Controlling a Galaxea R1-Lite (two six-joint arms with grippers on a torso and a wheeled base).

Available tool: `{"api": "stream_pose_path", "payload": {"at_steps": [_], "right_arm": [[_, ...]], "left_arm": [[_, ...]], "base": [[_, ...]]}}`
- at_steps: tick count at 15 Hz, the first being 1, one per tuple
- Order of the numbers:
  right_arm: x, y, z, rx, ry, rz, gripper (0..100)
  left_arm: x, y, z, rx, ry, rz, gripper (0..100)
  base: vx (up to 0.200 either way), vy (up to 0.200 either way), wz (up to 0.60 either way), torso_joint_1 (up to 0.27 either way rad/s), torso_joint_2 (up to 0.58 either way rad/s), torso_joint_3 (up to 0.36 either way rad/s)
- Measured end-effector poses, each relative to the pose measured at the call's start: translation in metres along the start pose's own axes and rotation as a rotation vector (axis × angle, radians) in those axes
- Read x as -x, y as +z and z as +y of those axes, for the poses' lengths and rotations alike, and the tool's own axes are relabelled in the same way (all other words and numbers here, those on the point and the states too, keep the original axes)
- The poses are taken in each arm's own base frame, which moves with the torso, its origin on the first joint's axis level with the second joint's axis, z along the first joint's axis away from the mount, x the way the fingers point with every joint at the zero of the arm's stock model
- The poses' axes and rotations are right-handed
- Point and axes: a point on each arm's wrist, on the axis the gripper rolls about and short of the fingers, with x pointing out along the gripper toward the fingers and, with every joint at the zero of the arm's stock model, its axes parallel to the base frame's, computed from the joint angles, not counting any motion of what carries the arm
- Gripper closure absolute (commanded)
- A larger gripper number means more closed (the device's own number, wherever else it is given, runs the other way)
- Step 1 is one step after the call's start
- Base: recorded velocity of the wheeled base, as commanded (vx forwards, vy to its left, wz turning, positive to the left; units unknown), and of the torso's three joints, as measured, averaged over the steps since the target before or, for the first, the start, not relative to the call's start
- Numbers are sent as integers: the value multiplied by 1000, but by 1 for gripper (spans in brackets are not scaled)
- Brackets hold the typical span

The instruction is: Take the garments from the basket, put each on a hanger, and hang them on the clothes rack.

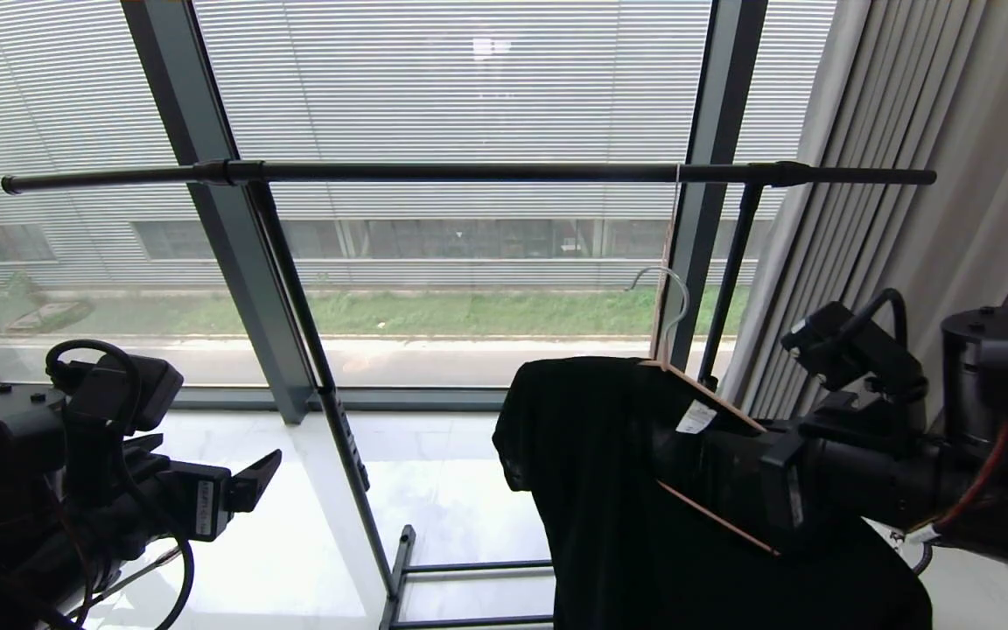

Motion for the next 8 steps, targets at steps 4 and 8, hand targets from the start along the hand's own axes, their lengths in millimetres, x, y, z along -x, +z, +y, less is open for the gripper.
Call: {"api": "stream_pose_path", "payload": {"at_steps": [4, 8], "right_arm": [[-36, 13, 17, -47, -44, -37, 100], [-50, 34, 18, -60, -79, -105, 100]], "left_arm": [[4, 1, 1, 3, 6, -16, 0], [5, 2, -1, -2, -10, -23, 0]], "base": [[0, 0, 0, 0, 0, 0], [50, 0, 0, 1, 1, -1]]}}
